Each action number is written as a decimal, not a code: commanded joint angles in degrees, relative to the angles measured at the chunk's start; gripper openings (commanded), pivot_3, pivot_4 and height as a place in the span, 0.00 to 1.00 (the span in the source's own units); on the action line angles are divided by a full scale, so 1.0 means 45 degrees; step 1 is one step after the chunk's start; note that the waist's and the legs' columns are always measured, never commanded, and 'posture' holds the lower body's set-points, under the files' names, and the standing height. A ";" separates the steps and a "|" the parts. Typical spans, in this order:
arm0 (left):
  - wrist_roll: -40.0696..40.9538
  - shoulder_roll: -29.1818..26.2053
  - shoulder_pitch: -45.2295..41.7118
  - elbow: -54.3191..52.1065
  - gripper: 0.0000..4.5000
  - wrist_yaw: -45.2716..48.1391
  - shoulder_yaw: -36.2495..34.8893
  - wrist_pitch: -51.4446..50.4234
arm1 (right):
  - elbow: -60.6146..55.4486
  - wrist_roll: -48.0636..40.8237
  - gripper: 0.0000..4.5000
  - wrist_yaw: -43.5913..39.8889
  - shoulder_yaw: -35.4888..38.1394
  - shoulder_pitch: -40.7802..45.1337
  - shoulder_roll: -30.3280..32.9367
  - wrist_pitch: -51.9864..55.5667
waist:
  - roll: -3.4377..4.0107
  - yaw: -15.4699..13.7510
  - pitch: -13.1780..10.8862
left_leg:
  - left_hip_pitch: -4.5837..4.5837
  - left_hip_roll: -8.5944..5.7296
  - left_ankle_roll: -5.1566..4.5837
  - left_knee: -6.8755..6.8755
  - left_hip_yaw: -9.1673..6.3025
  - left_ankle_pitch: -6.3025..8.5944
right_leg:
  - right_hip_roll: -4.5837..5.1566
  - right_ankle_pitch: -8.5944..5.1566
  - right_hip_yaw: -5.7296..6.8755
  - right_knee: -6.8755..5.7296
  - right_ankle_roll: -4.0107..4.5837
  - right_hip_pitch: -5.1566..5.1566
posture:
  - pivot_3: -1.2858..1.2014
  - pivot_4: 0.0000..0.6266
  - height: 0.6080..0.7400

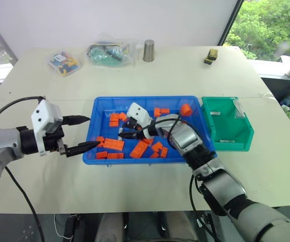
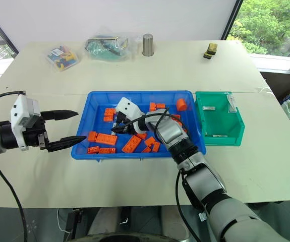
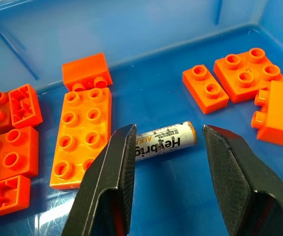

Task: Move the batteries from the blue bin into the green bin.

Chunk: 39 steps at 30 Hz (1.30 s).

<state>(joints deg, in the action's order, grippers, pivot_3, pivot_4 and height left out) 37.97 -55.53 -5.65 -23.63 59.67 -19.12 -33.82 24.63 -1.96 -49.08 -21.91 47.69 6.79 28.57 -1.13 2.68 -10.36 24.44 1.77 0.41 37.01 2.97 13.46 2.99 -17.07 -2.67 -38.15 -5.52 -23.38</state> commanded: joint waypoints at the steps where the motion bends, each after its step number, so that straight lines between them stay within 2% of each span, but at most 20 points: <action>1: 0.0038 -0.0061 -0.0102 -0.0193 1.00 0.0087 -0.0177 0.0255 | -0.0663 0.0266 0.48 0.0699 0.0068 0.0008 0.0012 0.1672 | 0.0000 -0.0005 0.0000 | 0.0000 0.0000 0.0001 -0.0001 -0.0002 0.0000 | 0.0004 0.0000 -0.0001 0.0000 0.0002 -0.0001 | 0.52 0.24 1.00; 7: 0.0075 -0.0174 0.0012 -0.0092 1.00 0.0422 -0.0133 0.0313 | -0.3713 -0.0647 0.48 0.1568 0.0751 0.0055 -0.0317 0.5589 | 0.0001 -0.0010 -0.0001 | 0.0011 -0.0013 0.0012 -0.0019 -0.0009 -0.0003 | 0.0046 -0.0004 0.0010 0.0002 0.0020 -0.0018 | 0.52 0.24 1.00; 11: -0.0069 -0.0182 -0.0071 0.0027 1.00 0.0652 0.0046 0.0435 | -0.4863 -0.0942 0.48 0.2166 0.1024 -0.0083 -0.0239 0.7059 | 0.0002 0.0000 -0.0001 | 0.0014 -0.0021 0.0014 -0.0046 -0.0005 -0.0003 | 0.0079 -0.0011 0.0048 0.0015 0.0041 -0.0032 | 0.52 0.24 1.00; 14: -0.0236 -0.0099 -0.0247 0.0229 1.00 0.0697 0.0273 0.0565 | -0.5250 -0.1049 0.66 0.2549 0.0944 -0.0221 -0.0235 0.7572 | 0.0002 0.0011 -0.0001 | 0.0014 -0.0029 0.0015 -0.0060 -0.0002 -0.0004 | 0.0091 -0.0020 0.0053 0.0020 0.0060 -0.0038 | 0.52 0.24 1.00; 17: -0.0317 -0.0042 -0.0428 0.0336 1.00 0.0778 0.0523 0.0686 | -0.4921 -0.1148 0.98 0.3113 0.1157 -0.0195 -0.0540 0.7984 | 0.0001 0.0024 -0.0001 | 0.0013 -0.0036 0.0019 -0.0070 -0.0001 -0.0007 | 0.0097 -0.0021 0.0054 0.0021 0.0062 -0.0042 | 0.52 0.24 1.00; 24: -0.0426 -0.0003 -0.0721 0.0571 1.00 0.0867 0.0804 0.0810 | -0.3044 -0.1390 0.98 0.4189 0.1955 -0.0027 -0.1301 0.7871 | -0.0002 0.0208 0.0001 | 0.0007 -0.0052 0.0046 -0.0135 0.0006 -0.0030 | 0.0106 -0.0005 0.0054 0.0031 0.0034 -0.0062 | 0.52 0.24 1.00; 30: -0.0426 -0.0104 -0.0865 0.0679 1.00 0.0975 0.0779 0.0846 | -0.2644 -0.1370 0.98 0.4259 0.1429 -0.0335 -0.1522 0.7428 | -0.0015 0.0317 0.0009 | -0.0009 -0.0056 0.0058 -0.0164 0.0006 -0.0045 | 0.0102 -0.0005 0.0058 0.0030 0.0032 -0.0060 | 0.52 0.24 1.00; 31: -0.0434 -0.0135 -0.0880 0.0721 1.00 0.1014 0.0754 0.0852 | -0.2867 -0.1352 0.87 0.4230 0.1265 -0.0401 -0.1443 0.7419 | -0.0015 0.0311 0.0009 | -0.0011 -0.0056 0.0058 -0.0166 0.0006 -0.0045 | 0.0100 -0.0005 0.0057 0.0029 0.0032 -0.0060 | 0.52 0.24 1.00; 32: -0.0454 -0.0160 -0.0889 0.0755 1.00 0.1053 0.0743 0.0867 | -0.3103 -0.1325 0.82 0.4200 0.1090 -0.0444 -0.1348 0.7413 | -0.0015 0.0304 0.0009 | -0.0011 -0.0056 0.0057 -0.0166 0.0006 -0.0046 | 0.0098 -0.0005 0.0058 0.0028 0.0031 -0.0060 | 0.52 0.24 1.00; 34: -0.0505 -0.0167 -0.0871 0.0807 1.00 0.1111 0.0737 0.0922 | -0.3405 -0.1246 0.63 0.4196 0.0793 -0.0474 -0.1193 0.7333 | -0.0016 0.0303 0.0010 | -0.0010 -0.0056 0.0056 -0.0164 0.0007 -0.0046 | 0.0097 -0.0004 0.0059 0.0028 0.0031 -0.0060 | 0.52 0.24 1.00; 39: -0.0566 -0.0107 -0.0940 0.0883 1.00 0.1145 0.0823 0.0993 | -0.3593 -0.1386 0.63 0.4157 0.0605 -0.0562 -0.1131 0.7471 | -0.0020 0.0291 0.0012 | -0.0009 -0.0054 0.0054 -0.0161 0.0006 -0.0047 | 0.0086 -0.0004 0.0062 0.0026 0.0029 -0.0059 | 0.52 0.24 1.00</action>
<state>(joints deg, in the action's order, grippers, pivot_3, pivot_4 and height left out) 35.49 -55.59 -9.18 -19.05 64.59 -14.71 -30.47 9.02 -7.82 -30.19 -18.03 46.01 1.49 60.98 -1.22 3.99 -10.31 24.40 1.53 0.66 36.30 3.00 13.25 3.37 -17.09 -2.39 -38.04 -5.39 -23.64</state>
